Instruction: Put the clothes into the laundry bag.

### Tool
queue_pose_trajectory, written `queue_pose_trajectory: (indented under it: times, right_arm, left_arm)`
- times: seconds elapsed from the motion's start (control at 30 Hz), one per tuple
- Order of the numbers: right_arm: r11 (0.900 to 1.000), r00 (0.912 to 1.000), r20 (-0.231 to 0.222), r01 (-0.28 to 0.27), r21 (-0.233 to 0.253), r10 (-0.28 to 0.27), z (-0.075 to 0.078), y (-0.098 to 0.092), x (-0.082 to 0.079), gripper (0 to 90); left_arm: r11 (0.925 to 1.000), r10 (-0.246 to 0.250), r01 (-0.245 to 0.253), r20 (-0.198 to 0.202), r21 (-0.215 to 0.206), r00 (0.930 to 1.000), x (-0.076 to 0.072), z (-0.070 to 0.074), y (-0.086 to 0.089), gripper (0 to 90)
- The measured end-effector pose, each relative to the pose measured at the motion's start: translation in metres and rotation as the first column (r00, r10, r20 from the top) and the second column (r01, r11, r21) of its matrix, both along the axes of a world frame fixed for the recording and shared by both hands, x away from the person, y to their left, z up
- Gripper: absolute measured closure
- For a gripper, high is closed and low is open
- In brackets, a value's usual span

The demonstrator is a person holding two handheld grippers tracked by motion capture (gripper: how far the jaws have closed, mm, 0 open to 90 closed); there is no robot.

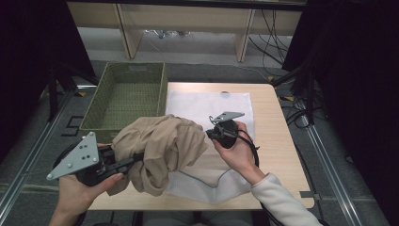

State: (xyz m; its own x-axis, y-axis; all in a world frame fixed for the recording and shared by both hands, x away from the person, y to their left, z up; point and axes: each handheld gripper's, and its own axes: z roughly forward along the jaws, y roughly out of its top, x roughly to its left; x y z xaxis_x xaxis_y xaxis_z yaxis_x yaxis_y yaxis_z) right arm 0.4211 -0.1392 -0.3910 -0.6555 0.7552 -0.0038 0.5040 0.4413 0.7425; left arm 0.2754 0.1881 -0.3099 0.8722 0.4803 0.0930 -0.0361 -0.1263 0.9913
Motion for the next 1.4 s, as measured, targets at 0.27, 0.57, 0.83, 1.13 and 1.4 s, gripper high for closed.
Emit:
queue_pose_trajectory:
  times: [0.27,0.57,0.83,1.13,1.4]
  right_arm:
    - [1.0,1.0,-0.007,0.002,0.0,-0.002,0.0,0.0,0.0,89.7]
    - [1.0,0.9997,-0.019,0.018,0.01,-0.018,0.001,0.0,-0.001,89.8]
    - [1.0,0.9998,-0.011,0.017,0.018,-0.017,0.0,0.0,0.0,89.8]
    - [1.0,0.9998,-0.014,0.014,0.012,-0.014,0.001,0.0,0.0,89.8]
    - [0.999,0.9996,-0.017,0.024,0.024,-0.024,0.003,-0.001,-0.002,89.8]
  left_arm:
    - [0.9984,-0.055,0.055,-0.019,0.013,0.9983,-0.003,0.001,-0.009,82.2]
    - [0.9971,-0.07,0.071,-0.017,0.028,0.9974,-0.002,0.001,-0.015,82.2]
    - [0.9957,-0.083,0.083,-0.014,0.04,0.9965,-0.004,0.002,-0.017,82.2]
    - [0.9875,-0.152,0.153,-0.027,0.04,0.9881,-0.006,0.002,-0.024,82.2]
    - [0.9817,-0.178,0.182,-0.069,0.056,0.9816,0.002,-0.007,-0.035,82.1]
